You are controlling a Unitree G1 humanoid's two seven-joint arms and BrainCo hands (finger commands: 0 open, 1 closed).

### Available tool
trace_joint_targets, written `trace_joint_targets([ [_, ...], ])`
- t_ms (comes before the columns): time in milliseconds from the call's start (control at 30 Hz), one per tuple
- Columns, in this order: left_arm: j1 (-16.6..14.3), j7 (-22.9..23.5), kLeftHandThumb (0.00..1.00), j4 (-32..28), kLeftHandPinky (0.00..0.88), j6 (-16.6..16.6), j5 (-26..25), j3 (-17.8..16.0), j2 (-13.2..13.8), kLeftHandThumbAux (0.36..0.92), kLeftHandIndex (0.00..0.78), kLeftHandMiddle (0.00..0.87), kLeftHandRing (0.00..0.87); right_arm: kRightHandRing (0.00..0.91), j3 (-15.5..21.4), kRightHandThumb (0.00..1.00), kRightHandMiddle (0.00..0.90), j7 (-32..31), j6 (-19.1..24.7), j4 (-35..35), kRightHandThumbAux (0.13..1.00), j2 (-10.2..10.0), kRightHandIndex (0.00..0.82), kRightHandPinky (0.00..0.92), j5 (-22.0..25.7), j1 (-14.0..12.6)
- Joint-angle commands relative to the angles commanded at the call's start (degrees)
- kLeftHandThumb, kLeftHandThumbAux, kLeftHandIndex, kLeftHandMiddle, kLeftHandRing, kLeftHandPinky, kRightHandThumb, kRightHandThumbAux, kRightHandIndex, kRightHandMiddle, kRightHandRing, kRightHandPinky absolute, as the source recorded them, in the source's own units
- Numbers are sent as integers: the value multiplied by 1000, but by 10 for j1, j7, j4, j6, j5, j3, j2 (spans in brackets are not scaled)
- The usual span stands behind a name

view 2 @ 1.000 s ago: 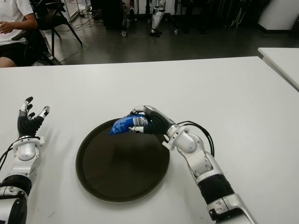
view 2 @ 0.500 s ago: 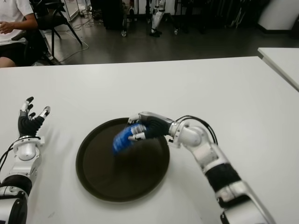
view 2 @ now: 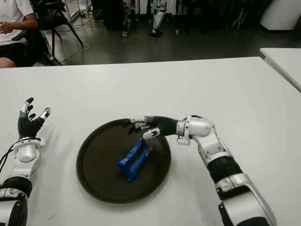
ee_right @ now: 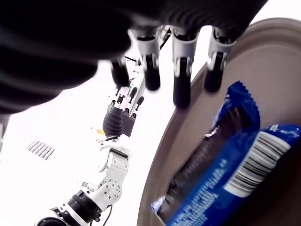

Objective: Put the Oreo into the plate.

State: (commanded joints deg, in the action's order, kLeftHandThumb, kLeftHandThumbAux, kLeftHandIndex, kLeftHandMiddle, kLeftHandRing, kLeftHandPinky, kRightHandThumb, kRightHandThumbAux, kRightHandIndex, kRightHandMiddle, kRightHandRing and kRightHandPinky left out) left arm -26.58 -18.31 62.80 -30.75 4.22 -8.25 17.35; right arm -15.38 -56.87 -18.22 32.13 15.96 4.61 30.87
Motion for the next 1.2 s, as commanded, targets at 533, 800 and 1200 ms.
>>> trace_joint_targets([
  [533, -3, -4, 0, 7, 0, 2, 3, 0, 3, 643, 0, 0, 0, 0, 16, 0, 0, -20, -65, 77, 399, -14, 0, 0, 4, 12],
  [800, -5, 0, 0, 10, 0, 3, 0, -1, 3, 657, 0, 0, 0, 0, 25, 0, 0, -29, -61, 73, 425, -20, 0, 0, 11, 13],
  [1200, -3, -1, 0, 7, 0, -5, -1, -2, -1, 633, 0, 0, 0, 0, 22, 0, 0, 6, -19, 35, 440, -8, 0, 0, -22, 10],
])
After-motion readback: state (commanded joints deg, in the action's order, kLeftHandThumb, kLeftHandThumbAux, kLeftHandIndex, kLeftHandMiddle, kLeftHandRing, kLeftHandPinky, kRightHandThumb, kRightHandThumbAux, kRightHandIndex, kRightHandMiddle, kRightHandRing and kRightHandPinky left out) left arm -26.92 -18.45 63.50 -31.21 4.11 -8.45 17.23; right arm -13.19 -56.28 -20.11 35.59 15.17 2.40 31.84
